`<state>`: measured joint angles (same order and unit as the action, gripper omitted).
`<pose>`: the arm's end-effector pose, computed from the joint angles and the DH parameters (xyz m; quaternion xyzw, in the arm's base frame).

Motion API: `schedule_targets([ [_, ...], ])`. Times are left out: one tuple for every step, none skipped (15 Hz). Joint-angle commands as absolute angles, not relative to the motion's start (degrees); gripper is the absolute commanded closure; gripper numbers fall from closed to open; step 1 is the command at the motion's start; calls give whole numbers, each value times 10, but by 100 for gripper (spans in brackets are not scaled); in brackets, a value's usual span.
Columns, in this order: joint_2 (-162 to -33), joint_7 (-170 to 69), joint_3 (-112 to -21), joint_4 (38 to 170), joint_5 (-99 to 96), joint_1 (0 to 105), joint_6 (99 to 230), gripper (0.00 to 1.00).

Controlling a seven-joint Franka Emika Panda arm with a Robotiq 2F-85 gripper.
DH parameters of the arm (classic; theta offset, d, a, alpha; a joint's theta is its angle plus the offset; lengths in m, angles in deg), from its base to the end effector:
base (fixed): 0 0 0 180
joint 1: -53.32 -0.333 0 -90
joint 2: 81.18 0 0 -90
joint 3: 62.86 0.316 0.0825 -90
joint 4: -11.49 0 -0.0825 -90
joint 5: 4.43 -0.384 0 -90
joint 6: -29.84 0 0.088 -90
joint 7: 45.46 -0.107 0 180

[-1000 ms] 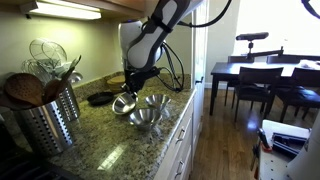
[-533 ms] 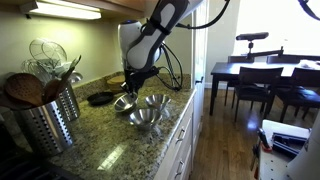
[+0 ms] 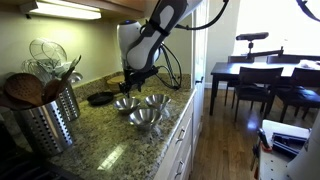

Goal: Empty the bowl at the back into the bowl on the right

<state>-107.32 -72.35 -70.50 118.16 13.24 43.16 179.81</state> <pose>0.6647 0.0435 0.3048 0.9784 -0.0775 0.1730 0.0824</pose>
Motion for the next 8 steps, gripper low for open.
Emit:
schedule_targets([
  [-1064,-734,-729,1174,160,409,1778,0],
  [-1061,-735,-731,1173,166,407,1774,0],
  [-1057,-734,-732,1172,169,406,1768,0],
  [-1054,-733,-733,1172,170,405,1760,0],
  [-1050,-727,-729,1171,167,407,1748,0],
  [-1046,-724,-726,1172,164,409,1738,0],
  [-1040,-722,-723,1174,163,411,1726,0],
  [-1036,-720,-721,1176,163,413,1716,0],
])
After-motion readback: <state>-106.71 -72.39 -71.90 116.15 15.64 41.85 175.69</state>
